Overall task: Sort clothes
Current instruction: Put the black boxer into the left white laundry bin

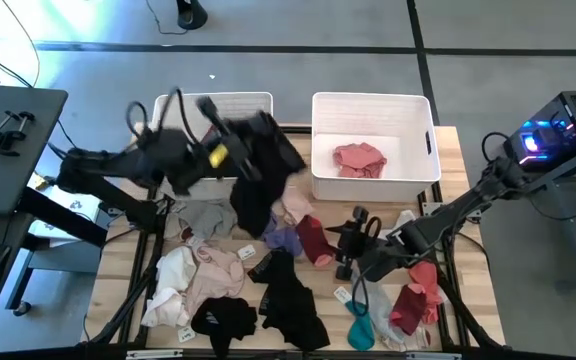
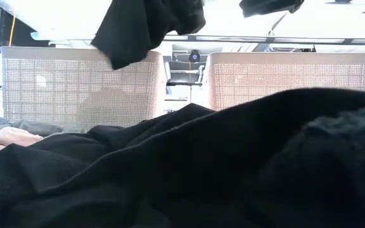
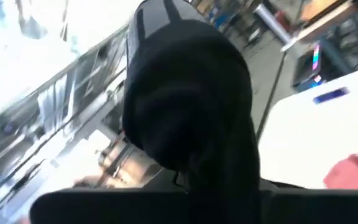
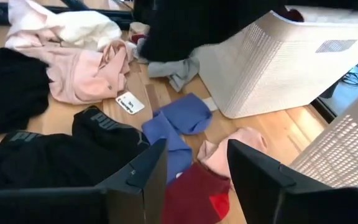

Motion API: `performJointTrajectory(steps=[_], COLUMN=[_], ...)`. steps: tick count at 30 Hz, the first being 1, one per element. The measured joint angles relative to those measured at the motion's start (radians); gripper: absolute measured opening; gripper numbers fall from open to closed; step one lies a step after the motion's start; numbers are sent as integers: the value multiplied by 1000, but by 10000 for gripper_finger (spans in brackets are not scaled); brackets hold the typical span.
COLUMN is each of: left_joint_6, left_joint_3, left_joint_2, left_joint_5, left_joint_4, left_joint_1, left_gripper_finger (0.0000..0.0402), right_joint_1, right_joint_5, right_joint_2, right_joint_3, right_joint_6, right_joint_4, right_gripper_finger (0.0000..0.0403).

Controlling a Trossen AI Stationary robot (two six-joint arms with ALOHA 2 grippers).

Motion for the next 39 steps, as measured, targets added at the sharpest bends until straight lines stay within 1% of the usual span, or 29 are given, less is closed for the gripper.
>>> performJointTrajectory(steps=[4, 6, 9, 13, 20, 23, 31, 36, 39], left_joint_6=[-104, -161, -238, -335, -498, -522, -540, -538, -533], left_joint_3=[97, 135, 171, 175, 175, 175, 175, 174, 174], left_joint_2=[-14, -20, -28, -47, -40, -23, 46, 101, 130], left_joint_5=[7, 44, 123, 227, 459, 532, 514, 428, 418], left_joint_4=[-178, -247, -342, -432, -622, -688, -763, -774, -772], left_joint_1=[108, 173, 275, 422, 677, 762, 951, 1007, 1017], left_gripper_finger=[1, 1, 1, 1, 0, 0, 0, 0, 0], right_joint_1=[0, 0, 0, 0, 0, 0, 0, 0, 0], right_joint_5=[-14, -18, -18, -19, -22, -22, -21, -21, -21], right_joint_2=[12, 12, 12, 12, 12, 12, 12, 12, 12], right_joint_3=[0, 0, 0, 0, 0, 0, 0, 0, 0], right_joint_6=[4, 18, 18, 19, 21, 21, 22, 29, 29], right_joint_4=[1, 7, 6, 6, 7, 7, 7, 7, 7], right_gripper_finger=[156, 156, 156, 156, 156, 156, 156, 156, 156])
